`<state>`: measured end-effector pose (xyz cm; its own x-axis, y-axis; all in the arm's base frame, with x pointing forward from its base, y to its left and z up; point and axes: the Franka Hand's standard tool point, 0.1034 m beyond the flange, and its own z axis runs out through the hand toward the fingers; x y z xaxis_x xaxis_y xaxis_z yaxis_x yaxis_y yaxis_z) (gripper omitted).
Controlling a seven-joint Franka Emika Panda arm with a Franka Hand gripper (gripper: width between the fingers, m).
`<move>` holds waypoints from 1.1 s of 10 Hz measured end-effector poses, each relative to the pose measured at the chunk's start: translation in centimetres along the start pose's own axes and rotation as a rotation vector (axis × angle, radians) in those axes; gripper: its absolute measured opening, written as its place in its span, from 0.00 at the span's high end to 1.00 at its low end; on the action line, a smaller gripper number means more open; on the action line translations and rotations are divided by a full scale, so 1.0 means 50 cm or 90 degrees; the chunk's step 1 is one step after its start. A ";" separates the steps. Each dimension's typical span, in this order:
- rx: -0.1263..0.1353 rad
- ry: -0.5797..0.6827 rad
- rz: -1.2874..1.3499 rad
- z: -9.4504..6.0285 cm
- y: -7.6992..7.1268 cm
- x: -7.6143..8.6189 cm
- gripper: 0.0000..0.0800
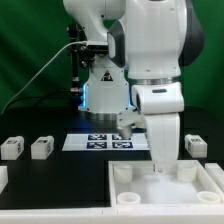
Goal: Assemble one leg
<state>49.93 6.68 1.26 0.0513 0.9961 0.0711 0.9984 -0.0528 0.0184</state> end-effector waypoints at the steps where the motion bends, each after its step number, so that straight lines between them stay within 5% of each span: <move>1: 0.000 0.000 0.002 0.000 -0.001 -0.003 0.41; 2: 0.000 0.000 0.002 0.000 -0.001 -0.004 0.24; 11: 0.001 0.000 0.004 0.000 -0.001 -0.006 0.19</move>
Offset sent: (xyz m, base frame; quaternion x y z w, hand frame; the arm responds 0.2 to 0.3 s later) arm 0.0000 0.0000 0.0000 0.0000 0.0000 0.0000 1.0000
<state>49.88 6.40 1.23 0.0569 0.9959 0.0705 0.9982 -0.0583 0.0171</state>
